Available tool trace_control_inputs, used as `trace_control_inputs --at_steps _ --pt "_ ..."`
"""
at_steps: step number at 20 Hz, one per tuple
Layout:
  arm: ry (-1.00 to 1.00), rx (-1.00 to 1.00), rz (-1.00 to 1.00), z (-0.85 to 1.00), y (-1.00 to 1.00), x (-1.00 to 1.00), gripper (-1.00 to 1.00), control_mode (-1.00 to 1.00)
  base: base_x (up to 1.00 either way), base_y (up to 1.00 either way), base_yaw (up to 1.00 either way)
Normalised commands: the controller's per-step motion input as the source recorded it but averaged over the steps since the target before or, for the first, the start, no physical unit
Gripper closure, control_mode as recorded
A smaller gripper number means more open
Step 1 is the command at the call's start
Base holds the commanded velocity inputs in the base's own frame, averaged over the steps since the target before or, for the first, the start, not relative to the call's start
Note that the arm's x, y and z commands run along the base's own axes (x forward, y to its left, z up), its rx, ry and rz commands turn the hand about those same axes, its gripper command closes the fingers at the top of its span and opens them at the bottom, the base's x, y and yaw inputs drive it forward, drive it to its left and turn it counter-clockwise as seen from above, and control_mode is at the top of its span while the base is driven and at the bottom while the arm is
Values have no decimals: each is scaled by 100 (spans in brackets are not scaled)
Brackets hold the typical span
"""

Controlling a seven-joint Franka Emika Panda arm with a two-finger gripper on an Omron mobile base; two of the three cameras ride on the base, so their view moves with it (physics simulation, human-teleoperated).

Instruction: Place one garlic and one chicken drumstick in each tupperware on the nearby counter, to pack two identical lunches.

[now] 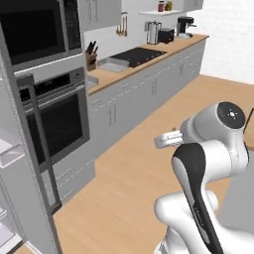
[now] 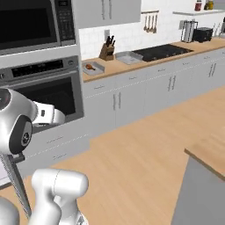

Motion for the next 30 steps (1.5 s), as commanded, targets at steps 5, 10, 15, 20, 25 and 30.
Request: trace_control_inputs --at_steps 5,10,15,20,25,30 --pt "0 0 0 0 0 0 100 100 100 -34 -10" --pt "0 0 0 0 0 0 100 100 100 -10 -3" --pt "0 0 0 0 0 0 100 100 100 -1 0" --pt "0 0 0 0 0 0 100 100 100 -2 0" --pt "0 0 0 0 0 0 100 100 100 -10 0" --pt "0 0 0 0 0 0 100 100 100 -39 13"
